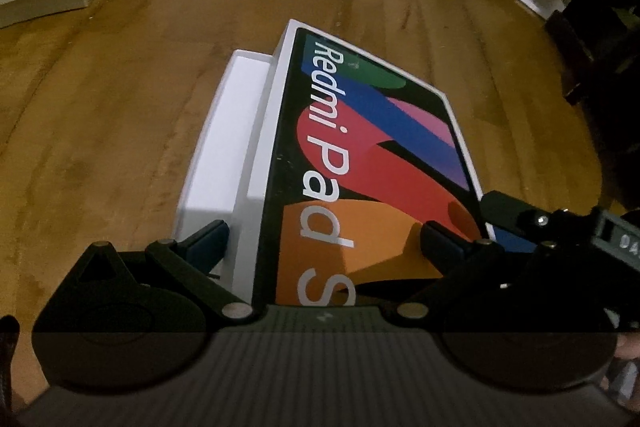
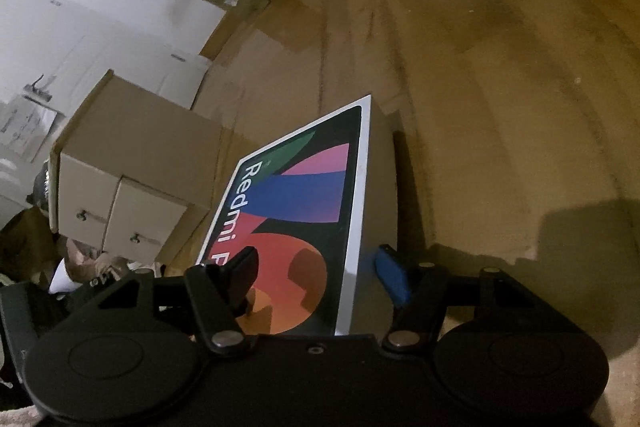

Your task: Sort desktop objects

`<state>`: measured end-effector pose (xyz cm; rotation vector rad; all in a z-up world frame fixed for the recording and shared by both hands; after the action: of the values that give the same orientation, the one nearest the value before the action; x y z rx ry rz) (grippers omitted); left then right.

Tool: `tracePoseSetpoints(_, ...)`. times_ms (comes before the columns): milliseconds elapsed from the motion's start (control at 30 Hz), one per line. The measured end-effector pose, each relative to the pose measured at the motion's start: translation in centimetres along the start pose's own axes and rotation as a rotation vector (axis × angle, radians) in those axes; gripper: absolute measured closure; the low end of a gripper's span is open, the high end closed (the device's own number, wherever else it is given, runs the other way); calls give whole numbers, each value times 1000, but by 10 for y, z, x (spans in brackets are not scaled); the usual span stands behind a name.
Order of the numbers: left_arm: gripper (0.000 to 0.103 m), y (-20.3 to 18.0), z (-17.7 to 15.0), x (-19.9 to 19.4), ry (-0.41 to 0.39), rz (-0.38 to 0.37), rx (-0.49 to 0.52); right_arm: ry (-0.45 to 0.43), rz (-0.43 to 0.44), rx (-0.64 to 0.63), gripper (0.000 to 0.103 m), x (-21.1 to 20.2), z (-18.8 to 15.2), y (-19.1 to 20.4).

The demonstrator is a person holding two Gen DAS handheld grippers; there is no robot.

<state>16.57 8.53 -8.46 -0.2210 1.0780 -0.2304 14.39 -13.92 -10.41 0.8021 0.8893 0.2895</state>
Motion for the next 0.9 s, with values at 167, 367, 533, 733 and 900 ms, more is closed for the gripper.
tracePoseSetpoints(167,0,12,2,1,10,8,-32,33,-14,-34,33,5,-6,12)
tracePoseSetpoints(367,0,25,3,2,7,34,-70,55,-7,-83,33,8,-10,22)
tracePoseSetpoints(533,0,40,-2,4,21,27,-110,66,-5,-110,33,12,-15,24)
tracePoseSetpoints(733,0,42,-3,4,17,27,-130,63,15,-106,33,9,-14,24)
tracePoseSetpoints(900,0,40,-6,2,16,32,-135,65,24,-107,33,8,-14,25)
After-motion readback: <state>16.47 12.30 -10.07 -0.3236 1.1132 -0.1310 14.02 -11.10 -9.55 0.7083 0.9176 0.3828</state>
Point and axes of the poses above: each gripper's, at about its wrist camera, not at the fingertips, and x roughly the way its jaws point, y to its left, z to its top, the point moved 4 cm from there along x, roughly the way its jaws point
